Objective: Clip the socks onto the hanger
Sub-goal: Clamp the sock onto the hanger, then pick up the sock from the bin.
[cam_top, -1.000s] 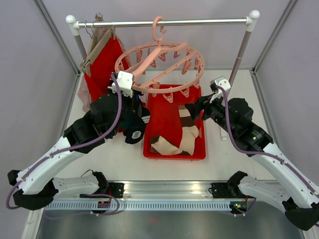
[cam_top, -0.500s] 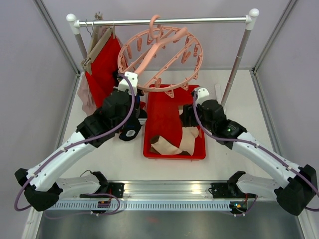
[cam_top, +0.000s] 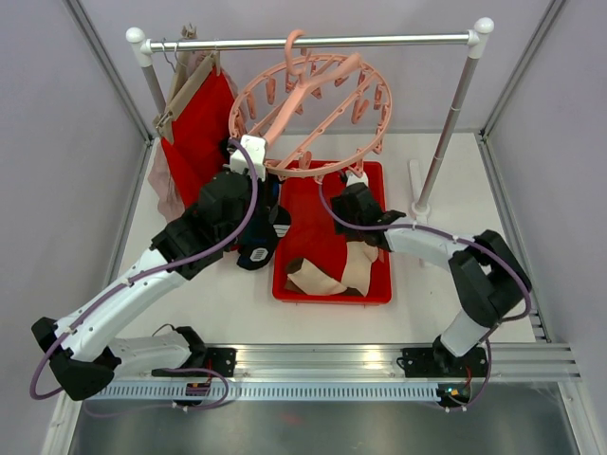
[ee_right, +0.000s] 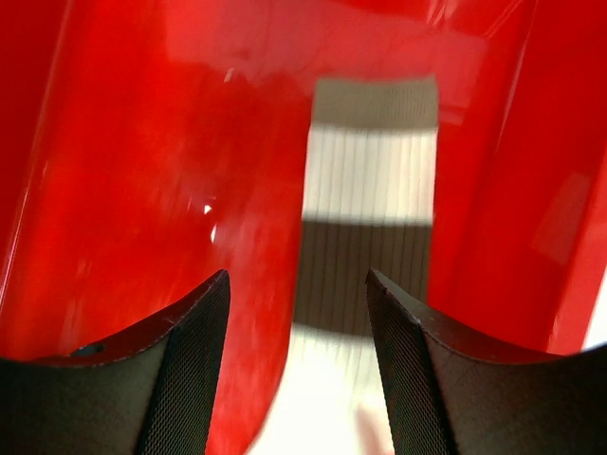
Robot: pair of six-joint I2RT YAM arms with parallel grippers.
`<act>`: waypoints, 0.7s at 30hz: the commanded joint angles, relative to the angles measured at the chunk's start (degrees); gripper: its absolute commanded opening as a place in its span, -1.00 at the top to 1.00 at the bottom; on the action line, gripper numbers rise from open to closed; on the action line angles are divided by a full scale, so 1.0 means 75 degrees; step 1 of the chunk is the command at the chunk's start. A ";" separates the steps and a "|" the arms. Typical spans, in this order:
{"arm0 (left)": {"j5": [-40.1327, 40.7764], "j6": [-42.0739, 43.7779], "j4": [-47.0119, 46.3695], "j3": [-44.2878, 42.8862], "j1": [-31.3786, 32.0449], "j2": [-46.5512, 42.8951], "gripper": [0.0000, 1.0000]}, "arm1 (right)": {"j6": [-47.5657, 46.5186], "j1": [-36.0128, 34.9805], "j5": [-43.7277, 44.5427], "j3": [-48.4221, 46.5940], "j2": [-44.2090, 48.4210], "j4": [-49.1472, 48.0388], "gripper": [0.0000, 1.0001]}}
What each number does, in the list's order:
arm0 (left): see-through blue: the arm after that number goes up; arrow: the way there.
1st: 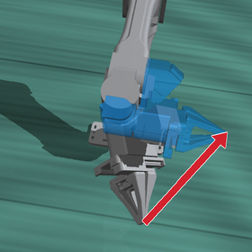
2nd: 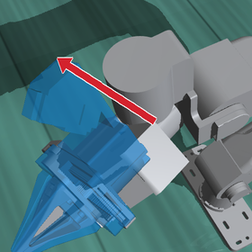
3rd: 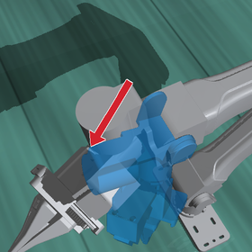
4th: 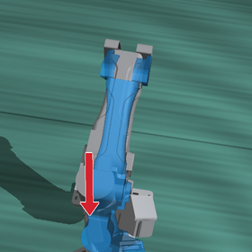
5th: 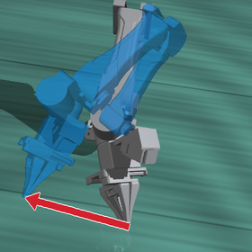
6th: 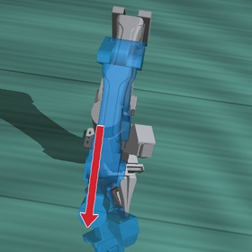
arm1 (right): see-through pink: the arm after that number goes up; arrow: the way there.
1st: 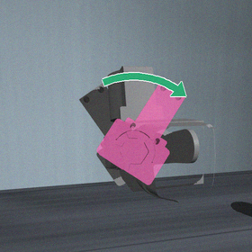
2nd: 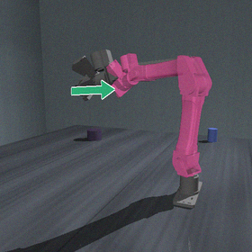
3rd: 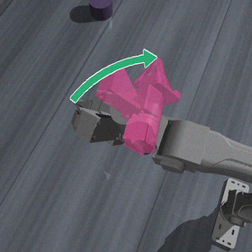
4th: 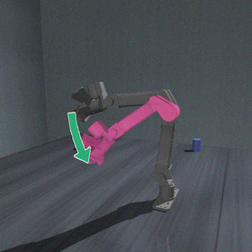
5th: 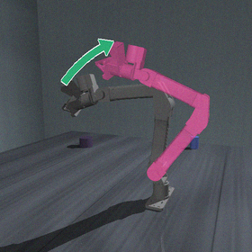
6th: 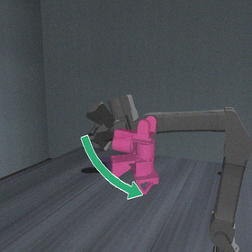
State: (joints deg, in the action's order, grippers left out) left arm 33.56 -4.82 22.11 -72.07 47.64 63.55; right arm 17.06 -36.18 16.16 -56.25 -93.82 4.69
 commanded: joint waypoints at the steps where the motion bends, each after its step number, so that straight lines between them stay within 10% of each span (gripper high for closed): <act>1: -0.0314 -0.0307 -0.0440 -0.0140 -0.0035 -0.0001 0.94 | 0.0280 0.0335 0.0072 -0.0866 -0.0649 -0.0485 -0.30; 21: -0.0818 -0.0471 -0.0510 -0.0082 -0.0035 -0.0059 0.93 | 0.0315 0.0711 -0.0022 -0.1770 -0.2666 -0.0390 0.25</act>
State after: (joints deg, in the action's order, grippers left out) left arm 28.86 -6.33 21.61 -72.07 47.59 63.55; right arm 18.37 -31.14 16.49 -68.66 -112.57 2.90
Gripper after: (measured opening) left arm 0.045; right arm 0.411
